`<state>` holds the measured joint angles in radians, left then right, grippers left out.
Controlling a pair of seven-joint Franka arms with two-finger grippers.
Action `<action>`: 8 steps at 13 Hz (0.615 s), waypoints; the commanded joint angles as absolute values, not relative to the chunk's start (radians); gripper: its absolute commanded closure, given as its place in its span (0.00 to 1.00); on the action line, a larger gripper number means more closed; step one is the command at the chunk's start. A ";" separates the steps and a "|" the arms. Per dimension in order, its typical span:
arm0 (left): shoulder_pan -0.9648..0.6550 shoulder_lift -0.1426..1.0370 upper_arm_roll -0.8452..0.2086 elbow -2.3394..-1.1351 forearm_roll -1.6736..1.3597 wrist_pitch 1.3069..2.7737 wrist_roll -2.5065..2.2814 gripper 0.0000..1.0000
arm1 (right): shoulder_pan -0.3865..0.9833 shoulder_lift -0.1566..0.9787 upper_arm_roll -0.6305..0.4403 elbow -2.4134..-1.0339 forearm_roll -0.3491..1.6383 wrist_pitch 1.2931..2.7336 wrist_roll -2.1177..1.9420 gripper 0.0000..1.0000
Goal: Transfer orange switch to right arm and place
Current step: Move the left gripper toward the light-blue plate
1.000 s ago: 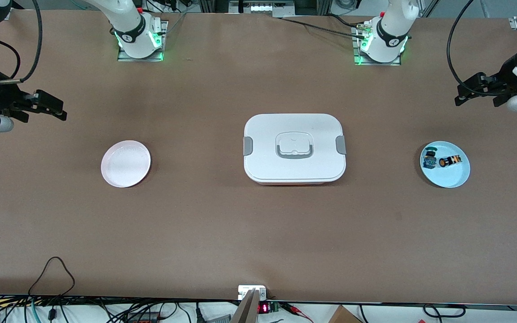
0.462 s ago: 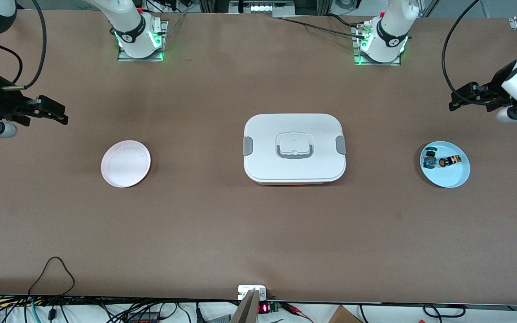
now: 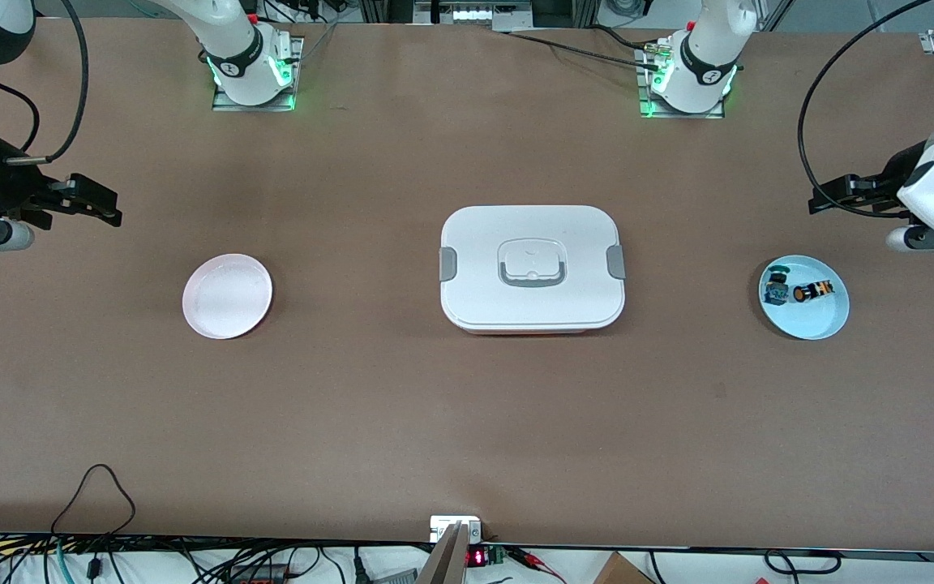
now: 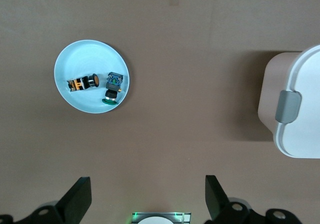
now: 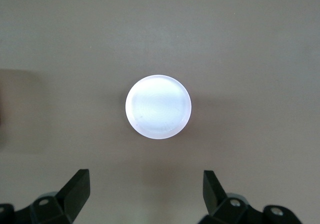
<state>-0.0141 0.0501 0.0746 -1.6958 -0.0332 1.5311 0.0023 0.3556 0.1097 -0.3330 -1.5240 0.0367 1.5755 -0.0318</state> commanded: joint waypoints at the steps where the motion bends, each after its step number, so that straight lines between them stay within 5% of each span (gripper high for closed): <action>1: -0.014 0.071 0.063 -1.689 -0.008 1.531 0.017 0.00 | 0.354 0.098 -0.333 -1.531 0.025 1.585 -0.046 0.00; 8: 0.115 0.119 0.064 -1.885 0.005 1.727 0.107 0.00 | 0.353 0.098 -0.331 -1.531 0.026 1.585 -0.046 0.00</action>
<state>0.0635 0.1087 0.0731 -1.8409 -0.0165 1.6629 0.0380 0.3554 0.1097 -0.3333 -1.5240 0.0362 1.5776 -0.0349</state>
